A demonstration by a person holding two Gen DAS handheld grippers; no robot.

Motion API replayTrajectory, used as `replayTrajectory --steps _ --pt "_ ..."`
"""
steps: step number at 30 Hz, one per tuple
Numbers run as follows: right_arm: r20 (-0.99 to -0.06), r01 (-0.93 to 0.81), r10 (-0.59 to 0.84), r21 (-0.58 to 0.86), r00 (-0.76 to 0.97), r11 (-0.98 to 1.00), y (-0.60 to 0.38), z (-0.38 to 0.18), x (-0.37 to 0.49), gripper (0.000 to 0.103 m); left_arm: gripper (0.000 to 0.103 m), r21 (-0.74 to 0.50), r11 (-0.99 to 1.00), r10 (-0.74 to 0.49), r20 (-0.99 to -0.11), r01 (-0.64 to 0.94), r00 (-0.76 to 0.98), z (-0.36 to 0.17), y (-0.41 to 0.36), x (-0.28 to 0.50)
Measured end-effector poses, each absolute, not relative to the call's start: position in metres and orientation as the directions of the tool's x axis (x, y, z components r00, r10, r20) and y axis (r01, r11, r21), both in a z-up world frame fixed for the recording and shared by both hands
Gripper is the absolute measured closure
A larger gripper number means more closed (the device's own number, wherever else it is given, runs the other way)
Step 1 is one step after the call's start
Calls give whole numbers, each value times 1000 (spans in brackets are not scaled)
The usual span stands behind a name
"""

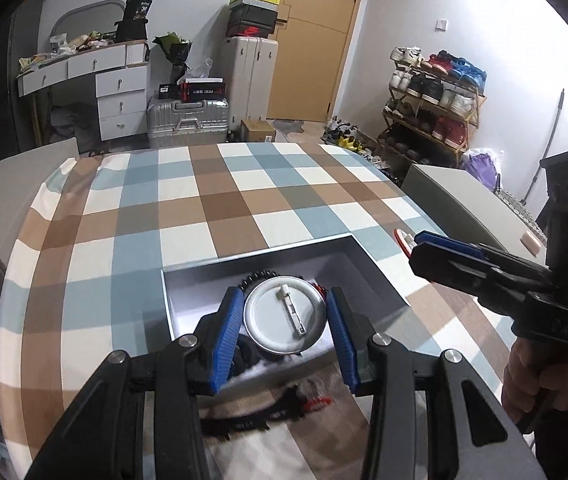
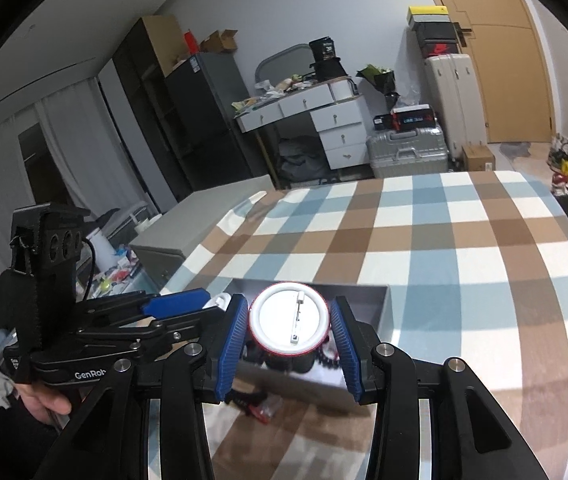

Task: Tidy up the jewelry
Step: 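Carry the white badge into the box with the left tool while the right tool carries its badge, then open both tools to release the badges into the box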

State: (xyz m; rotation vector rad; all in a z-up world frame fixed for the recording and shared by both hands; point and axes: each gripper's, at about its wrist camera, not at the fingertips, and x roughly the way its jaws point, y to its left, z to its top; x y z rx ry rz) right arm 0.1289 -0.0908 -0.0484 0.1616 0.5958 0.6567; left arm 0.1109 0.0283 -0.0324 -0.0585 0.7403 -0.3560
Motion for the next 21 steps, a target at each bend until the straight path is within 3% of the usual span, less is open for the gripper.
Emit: replayTrajectory --steps 21 --pt "-535 -507 615 355 579 785 -77 -77 181 61 66 -235 921 -383 -701 312 602 -58 31 146"
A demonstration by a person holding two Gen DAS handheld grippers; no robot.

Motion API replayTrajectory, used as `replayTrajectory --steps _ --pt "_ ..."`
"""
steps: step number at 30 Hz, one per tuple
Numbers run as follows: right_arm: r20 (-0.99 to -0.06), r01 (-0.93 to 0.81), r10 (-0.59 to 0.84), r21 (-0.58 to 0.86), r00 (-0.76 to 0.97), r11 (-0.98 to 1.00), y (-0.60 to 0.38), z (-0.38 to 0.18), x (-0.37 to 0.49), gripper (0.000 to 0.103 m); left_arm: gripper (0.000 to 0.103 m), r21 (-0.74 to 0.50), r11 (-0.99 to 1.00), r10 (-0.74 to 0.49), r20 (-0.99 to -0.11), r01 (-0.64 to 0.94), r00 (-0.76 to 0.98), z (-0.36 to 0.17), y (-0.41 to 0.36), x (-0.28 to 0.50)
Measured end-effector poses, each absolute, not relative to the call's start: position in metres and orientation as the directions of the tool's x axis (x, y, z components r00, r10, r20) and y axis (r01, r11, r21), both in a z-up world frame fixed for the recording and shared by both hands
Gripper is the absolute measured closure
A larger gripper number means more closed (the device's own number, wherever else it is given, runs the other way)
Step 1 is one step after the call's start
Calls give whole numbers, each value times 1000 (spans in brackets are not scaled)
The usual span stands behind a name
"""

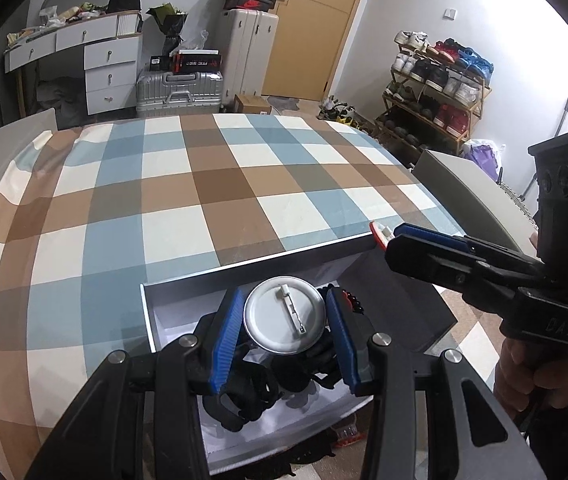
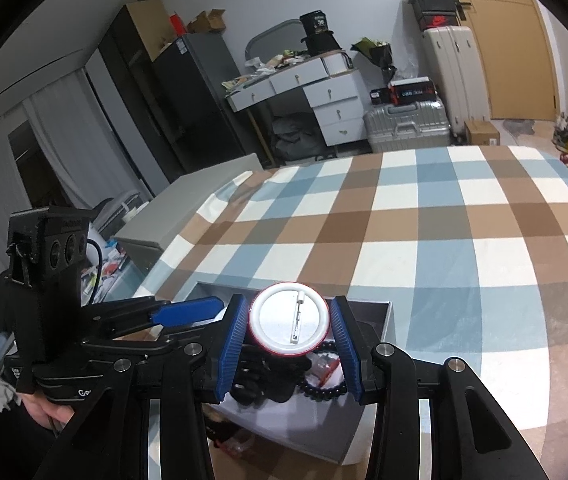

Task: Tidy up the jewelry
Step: 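Open both tools to release the badges into the box, then withdraw both open tools from the box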

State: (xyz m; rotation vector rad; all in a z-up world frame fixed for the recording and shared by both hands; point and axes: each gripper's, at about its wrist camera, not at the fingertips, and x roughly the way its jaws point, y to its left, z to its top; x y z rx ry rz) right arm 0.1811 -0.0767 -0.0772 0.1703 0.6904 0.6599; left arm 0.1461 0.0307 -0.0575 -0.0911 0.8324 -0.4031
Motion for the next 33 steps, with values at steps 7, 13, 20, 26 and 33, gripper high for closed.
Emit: replayTrajectory --steps 7,13,20,26,33 --pt "-548 -499 620 374 562 782 -75 -84 187 60 65 -280 903 -426 -690 327 586 -59 33 150" --pt "-516 -483 625 397 585 780 -82 -81 182 34 46 -301 892 -448 -685 338 575 -56 36 150" --pt "-480 -459 614 409 627 789 -98 -72 165 30 32 -260 924 -382 -646 280 661 -44 51 131" --pt "-463 -444 599 406 653 799 -104 -68 146 26 27 -215 955 -294 -629 203 719 -39 63 115" --pt "-451 -451 587 379 672 808 -98 -62 126 17 23 -179 976 -211 -607 127 766 -36 74 100"
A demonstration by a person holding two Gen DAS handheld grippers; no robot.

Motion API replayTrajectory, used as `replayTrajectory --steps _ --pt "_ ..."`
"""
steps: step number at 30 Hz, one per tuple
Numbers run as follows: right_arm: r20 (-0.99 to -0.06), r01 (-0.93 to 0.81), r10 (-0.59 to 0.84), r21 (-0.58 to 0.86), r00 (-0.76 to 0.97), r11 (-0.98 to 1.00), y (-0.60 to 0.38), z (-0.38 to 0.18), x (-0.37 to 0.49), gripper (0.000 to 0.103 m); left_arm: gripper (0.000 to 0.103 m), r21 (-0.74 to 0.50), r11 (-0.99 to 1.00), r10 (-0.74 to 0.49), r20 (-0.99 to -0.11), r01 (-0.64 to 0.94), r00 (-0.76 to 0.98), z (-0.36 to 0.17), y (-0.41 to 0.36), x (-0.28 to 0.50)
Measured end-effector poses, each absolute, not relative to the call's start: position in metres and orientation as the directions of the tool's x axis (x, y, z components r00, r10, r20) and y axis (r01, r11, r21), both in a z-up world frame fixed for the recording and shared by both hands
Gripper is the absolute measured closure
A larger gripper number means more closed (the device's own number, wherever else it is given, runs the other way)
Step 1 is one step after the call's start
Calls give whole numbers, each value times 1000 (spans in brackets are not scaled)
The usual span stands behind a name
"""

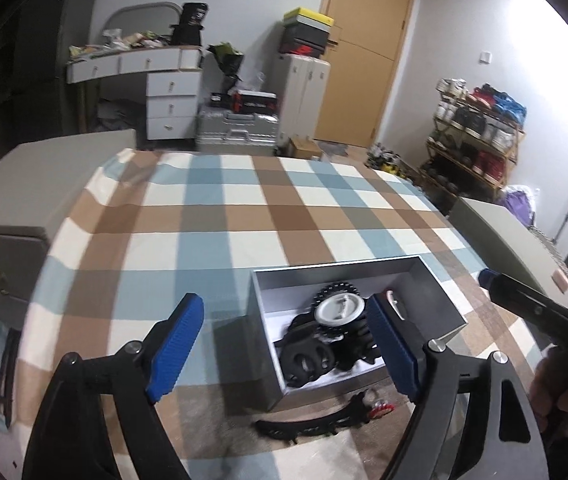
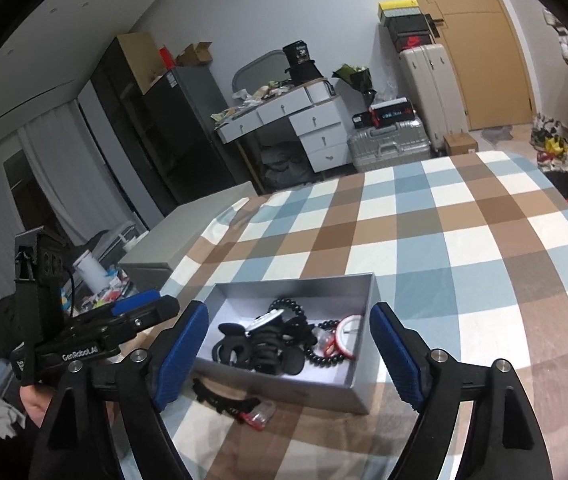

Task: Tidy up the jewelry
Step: 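Withdraw both open tools from the box, then grasp another clear red-capped item with the right tool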

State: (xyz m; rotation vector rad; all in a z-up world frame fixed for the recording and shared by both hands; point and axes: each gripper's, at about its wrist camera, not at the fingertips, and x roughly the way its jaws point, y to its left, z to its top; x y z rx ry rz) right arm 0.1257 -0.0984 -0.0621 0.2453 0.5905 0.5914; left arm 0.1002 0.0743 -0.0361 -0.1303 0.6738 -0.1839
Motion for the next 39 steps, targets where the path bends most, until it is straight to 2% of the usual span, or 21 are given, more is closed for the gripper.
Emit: replayTrajectory --steps 6,12,19,28,34,39 --pt "-435 -471 579 339 689 814 -89 -57 104 5 18 -164 983 -163 -591 80 790 -38 77 86" --pt "-432 -485 582 322 689 813 -81 -60 88 1 3 -145 989 -109 -565 32 818 -42 80 66" --pt "-478 -486 577 311 663 816 -71 -79 76 0 2 -133 990 -48 -597 -40 801 -66 85 56" --pt "-583 -458 554 321 594 829 -60 -112 84 0 2 -120 988 -6 -643 -93 766 -90 96 43" --pt "-627 -447 553 340 548 828 -50 -126 96 2 2 -177 981 -48 -624 -81 780 -89 103 40" --pt "-642 -451 572 367 510 814 -42 -132 106 19 2 -205 976 -65 -612 -78 788 -89 105 37"
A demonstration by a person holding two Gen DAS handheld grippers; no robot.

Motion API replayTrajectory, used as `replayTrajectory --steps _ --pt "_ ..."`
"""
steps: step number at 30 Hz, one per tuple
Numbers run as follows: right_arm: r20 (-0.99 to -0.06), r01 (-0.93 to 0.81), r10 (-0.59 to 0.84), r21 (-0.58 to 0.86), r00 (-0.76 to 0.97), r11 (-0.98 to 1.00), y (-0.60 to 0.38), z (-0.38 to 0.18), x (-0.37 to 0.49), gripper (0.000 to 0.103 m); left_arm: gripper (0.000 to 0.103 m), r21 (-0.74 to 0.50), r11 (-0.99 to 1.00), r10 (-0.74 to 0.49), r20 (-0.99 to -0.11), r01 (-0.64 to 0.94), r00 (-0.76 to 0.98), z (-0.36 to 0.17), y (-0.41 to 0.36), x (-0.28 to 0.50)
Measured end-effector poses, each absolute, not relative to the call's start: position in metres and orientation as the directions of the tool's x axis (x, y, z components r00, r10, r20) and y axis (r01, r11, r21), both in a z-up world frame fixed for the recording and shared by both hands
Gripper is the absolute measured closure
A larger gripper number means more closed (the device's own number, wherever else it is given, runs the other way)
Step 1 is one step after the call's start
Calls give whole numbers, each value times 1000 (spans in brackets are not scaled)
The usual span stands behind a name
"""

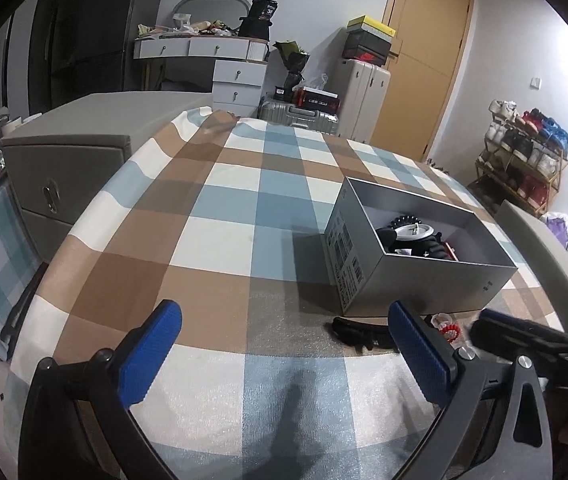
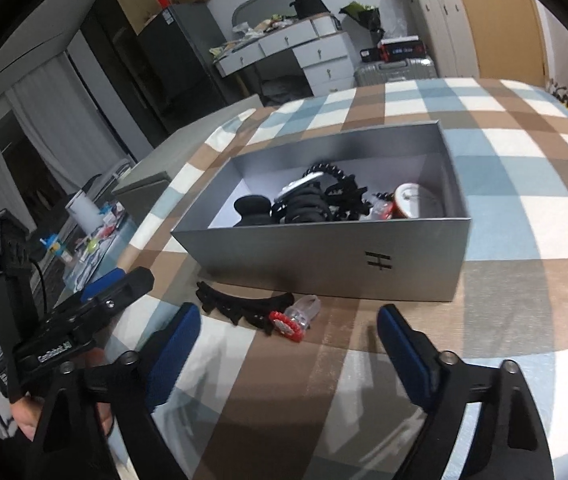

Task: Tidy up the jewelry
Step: 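Grasp another clear red-capped item with the right tool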

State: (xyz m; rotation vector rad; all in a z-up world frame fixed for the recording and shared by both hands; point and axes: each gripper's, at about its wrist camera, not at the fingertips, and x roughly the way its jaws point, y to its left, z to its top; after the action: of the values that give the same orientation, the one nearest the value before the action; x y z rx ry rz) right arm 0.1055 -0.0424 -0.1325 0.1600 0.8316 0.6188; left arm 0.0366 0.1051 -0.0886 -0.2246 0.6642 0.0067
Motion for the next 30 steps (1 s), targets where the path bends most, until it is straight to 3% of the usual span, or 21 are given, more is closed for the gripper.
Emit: replayTrajectory --steps 8,10,12,15,30 --pt "-679 -446 542 338 494 829 -30 -139 112 43 2 -281 955 -102 -621 -99 777 -93 117 39" --pt "-682 -456 541 327 492 828 -26 -139 111 58 2 -301 948 -112 -622 -105 775 -94 120 39" --pt "-700 -448 522 313 487 838 -24 -141 112 81 2 -315 943 -124 -629 -105 767 -95 121 40" --pt "-699 -440 521 318 490 840 -29 -143 110 85 2 -327 939 -133 -633 -108 763 -96 123 41" --pt "-649 -423 561 377 514 824 -54 -136 93 85 2 -322 944 -163 -648 -74 744 -98 119 45"
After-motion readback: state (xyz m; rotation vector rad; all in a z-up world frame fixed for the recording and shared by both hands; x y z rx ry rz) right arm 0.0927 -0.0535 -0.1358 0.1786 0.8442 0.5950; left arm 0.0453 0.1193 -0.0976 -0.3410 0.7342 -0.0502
